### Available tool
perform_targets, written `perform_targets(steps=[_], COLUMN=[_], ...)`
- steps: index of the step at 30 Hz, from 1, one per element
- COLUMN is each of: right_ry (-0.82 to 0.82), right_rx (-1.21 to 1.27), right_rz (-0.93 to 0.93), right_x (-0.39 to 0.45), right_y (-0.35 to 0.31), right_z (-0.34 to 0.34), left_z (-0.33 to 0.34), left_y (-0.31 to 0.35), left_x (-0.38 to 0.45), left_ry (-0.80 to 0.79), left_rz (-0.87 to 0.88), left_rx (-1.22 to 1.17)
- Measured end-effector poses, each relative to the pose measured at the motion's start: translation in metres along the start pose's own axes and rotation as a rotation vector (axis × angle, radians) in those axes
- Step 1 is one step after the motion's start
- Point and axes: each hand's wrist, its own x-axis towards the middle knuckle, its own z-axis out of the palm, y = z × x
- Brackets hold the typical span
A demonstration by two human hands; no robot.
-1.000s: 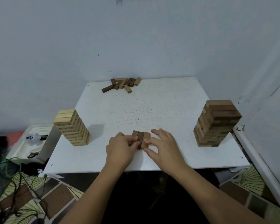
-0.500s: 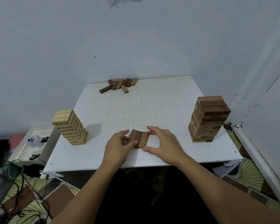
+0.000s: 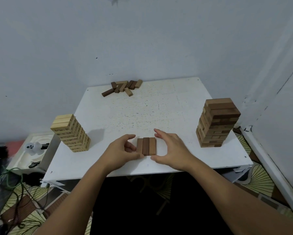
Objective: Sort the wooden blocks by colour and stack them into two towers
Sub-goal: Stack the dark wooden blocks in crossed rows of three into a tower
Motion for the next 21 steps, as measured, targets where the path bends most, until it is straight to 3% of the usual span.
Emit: perform_targets(steps=[6,11,21], right_ry=[-0.104,-0.132,-0.113], right_rx=[-0.116,-0.156,-0.166], right_rz=[0.039,0.042,0.053], right_x=[0.012,0.018,0.021], right_y=[-0.004,-0.006,-0.007], right_z=[-0.018,-0.024,-0.017], left_z=[-0.023,-0.027,-0.015], left_y=[0.012,0.011,0.004], left_x=[0.017,0.027,0.025], left_ry=[-0.078,-0.169,-0.066], left_rz=[0.068,0.066,0.099], left_rx=[0.43,0.361,0.35])
